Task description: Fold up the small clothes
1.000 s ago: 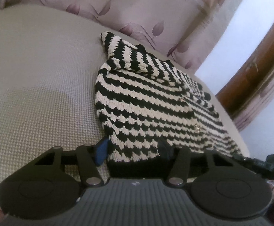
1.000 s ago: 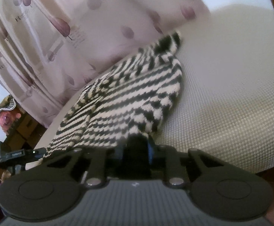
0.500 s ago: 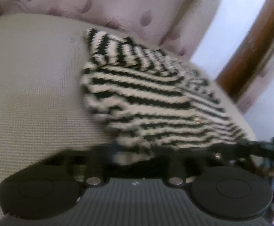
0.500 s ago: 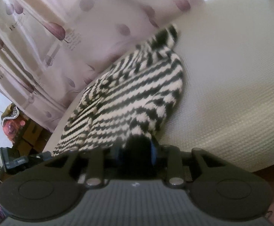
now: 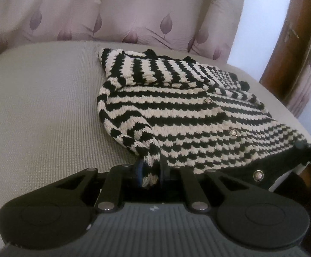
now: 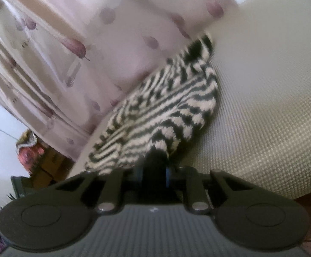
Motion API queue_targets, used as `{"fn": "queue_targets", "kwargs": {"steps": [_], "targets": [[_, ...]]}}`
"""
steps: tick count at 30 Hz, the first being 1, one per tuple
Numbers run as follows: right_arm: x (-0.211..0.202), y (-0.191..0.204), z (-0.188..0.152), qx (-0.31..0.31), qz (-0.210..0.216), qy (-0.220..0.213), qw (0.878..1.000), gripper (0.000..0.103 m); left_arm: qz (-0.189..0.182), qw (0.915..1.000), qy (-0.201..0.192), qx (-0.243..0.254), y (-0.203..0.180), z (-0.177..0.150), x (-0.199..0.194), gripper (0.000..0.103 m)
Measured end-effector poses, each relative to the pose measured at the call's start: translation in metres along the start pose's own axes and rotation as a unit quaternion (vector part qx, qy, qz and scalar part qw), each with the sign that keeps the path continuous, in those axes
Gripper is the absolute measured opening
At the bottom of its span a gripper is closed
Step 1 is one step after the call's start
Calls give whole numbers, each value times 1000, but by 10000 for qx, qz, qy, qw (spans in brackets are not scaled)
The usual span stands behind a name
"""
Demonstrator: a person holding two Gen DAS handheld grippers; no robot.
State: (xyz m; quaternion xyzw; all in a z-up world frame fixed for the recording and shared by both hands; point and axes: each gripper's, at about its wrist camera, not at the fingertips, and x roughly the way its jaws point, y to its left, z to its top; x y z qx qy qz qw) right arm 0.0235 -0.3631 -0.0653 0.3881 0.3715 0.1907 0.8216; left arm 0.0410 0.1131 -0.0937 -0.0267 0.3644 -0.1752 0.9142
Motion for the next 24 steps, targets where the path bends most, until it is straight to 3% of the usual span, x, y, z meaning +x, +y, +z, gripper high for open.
{"fn": "queue_targets", "kwargs": {"steps": [12,24], "targets": [[-4,4,5,170,167,-172,9996,17,250,9992,-187,267,-13,6,-3,14],[-8,8,27,415,596,-571,9957,14,-168,9969,-639,-428,-3,34,-16,14]]}}
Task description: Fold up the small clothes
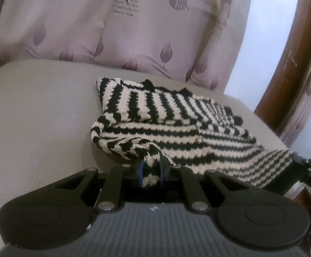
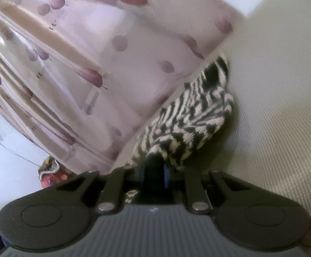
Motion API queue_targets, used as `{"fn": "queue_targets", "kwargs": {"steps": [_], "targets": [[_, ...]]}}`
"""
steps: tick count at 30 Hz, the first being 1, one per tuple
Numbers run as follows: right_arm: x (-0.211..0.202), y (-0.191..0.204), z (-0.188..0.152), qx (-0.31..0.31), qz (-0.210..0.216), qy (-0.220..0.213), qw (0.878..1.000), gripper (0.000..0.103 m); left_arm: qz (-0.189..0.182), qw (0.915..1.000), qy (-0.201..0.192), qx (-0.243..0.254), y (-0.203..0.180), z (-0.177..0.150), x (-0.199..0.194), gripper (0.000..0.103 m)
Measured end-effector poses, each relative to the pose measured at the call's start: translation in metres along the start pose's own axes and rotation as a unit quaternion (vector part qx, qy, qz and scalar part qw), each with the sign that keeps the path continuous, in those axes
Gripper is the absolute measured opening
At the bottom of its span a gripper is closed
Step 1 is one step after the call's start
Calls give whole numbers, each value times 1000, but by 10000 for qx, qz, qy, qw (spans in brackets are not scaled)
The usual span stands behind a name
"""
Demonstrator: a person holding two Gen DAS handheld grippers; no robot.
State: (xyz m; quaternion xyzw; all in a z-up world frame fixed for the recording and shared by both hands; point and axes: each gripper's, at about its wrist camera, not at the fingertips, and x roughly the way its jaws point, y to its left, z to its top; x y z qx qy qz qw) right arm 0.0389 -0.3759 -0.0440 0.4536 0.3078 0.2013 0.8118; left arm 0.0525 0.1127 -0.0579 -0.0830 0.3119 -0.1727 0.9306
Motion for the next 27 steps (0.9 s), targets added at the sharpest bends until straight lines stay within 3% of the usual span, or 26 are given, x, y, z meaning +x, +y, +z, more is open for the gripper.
{"fn": "queue_targets", "kwargs": {"steps": [7,11,16,18,19,20,22,27], "targets": [[5,3,19,-7,34,-148,9999,13,-75,9999,-70,48,-8,14,3,14],[-1,5,17,-154,-212,-40,9996,13,-86,9999,61,110,-10,5,3,14],[-22,-4,3,224,-544,94,9982,16,-71,9998,171,-4,-3,-8,3,14],[-33,-4,-3,220,-641,69,9977,25,-58,9998,211,-32,0,-11,4,14],[-36,-4,-5,180,-726,34,9972,37,-43,9997,228,-20,1,-12,5,14],[-39,-4,-6,133,-819,15,9966,56,-33,9997,252,-4,2,-13,6,14],[-41,-6,-8,74,-884,8,9961,80,-11,9995,304,-6,5,-16,8,14],[-26,-12,-11,-216,-1246,252,9917,82,53,9990,431,-68,16,-22,11,17]]}}
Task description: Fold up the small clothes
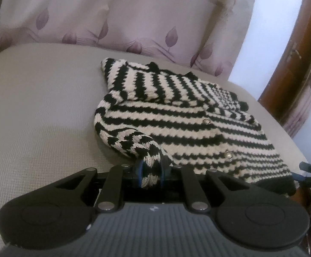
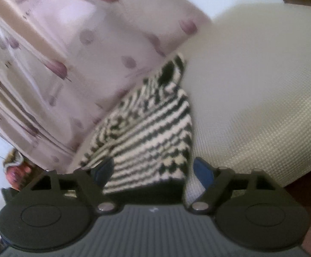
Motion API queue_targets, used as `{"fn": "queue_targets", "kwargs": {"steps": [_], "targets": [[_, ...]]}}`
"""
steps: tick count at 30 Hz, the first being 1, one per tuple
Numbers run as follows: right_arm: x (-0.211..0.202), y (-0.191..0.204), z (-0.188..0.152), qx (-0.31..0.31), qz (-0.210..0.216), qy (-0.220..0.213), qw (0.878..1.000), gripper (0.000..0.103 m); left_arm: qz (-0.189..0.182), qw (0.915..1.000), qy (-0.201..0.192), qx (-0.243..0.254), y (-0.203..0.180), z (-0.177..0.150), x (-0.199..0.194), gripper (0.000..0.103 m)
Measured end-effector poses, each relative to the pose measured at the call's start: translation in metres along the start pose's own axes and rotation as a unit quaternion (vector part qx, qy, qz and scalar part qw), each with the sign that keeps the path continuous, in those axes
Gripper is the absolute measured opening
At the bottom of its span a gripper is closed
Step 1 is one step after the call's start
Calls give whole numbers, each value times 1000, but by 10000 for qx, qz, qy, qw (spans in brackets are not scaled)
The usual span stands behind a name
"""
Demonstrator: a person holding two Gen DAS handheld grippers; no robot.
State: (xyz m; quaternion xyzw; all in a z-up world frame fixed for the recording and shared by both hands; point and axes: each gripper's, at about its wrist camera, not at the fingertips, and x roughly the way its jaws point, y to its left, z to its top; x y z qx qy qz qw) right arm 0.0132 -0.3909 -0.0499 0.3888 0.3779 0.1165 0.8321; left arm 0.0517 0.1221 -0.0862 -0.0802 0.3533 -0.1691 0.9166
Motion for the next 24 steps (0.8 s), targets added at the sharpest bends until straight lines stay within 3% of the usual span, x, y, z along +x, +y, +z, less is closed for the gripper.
{"fn": "queue_targets", "kwargs": {"steps": [3,6,8,10,12,16,18,20,21,23,24], "targets": [[8,4,-9,-253,23,144,9996,82,-10,9998,167,-45,8,-5,5,20],[16,13,-16,-510,167,278,9982,76,-29,9994,296,-153,19,-9,11,37],[24,13,-18,-440,211,441,9978,26,-135,9992,262,-284,26,-11,11,50],[29,6,-21,-206,262,493,9982,22,-272,9986,237,-390,30,-10,10,72],[28,5,-22,-200,304,500,9981,19,-333,9982,246,-429,32,-9,9,87],[25,2,-21,-86,493,545,9973,22,-393,9972,297,-562,35,-8,9,95],[24,2,-20,-63,437,577,9974,25,-436,9974,373,-446,31,-8,10,95],[26,-2,-18,141,634,642,9958,40,-470,9976,428,-281,24,-9,11,88],[27,-2,-17,154,701,661,9952,44,-472,9977,440,-220,20,-10,12,78],[31,3,-16,124,778,686,9945,53,-385,9981,477,-62,14,-12,14,46],[33,6,-16,75,744,688,9948,53,-335,9981,504,-114,15,-12,15,22]]}}
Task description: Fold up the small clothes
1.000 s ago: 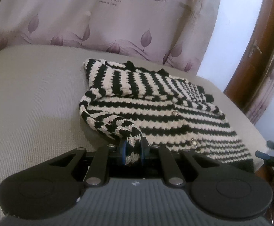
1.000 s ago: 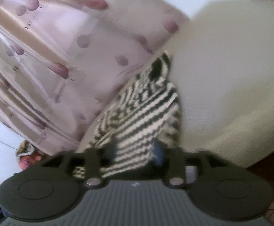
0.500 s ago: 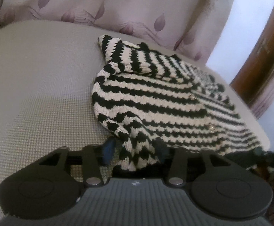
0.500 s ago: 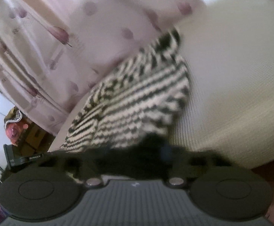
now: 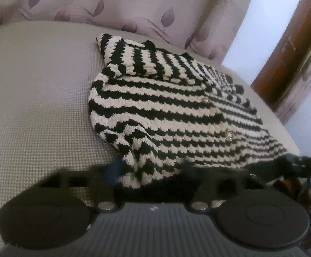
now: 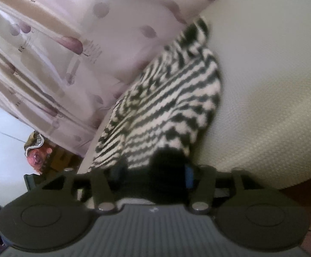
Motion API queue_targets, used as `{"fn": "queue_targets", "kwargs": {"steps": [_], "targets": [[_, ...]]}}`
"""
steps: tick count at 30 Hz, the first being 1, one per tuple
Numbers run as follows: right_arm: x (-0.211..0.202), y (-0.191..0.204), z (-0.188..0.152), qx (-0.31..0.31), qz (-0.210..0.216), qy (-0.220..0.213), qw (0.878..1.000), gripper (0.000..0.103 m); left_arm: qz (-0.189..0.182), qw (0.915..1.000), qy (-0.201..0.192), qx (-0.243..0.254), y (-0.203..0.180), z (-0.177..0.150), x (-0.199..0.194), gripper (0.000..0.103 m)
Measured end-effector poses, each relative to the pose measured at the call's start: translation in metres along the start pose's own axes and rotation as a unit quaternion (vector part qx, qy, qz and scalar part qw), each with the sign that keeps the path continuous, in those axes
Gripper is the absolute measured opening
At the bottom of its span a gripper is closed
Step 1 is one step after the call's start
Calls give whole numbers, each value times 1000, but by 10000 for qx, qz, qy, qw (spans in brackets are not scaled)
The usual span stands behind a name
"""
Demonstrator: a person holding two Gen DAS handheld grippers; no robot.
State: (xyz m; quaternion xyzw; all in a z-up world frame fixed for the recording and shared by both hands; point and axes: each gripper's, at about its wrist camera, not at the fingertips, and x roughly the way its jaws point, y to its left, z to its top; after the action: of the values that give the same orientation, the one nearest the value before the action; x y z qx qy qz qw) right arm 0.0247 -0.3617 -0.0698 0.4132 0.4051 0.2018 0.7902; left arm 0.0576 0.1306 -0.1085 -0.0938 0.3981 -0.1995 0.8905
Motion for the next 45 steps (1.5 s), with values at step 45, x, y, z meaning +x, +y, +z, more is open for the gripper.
{"fn": "queue_targets", "kwargs": {"steps": [45], "targets": [[106,1,209,107,296,-1046,9940,19,186,9769,-1745,-1215,19,190,81,14]]}}
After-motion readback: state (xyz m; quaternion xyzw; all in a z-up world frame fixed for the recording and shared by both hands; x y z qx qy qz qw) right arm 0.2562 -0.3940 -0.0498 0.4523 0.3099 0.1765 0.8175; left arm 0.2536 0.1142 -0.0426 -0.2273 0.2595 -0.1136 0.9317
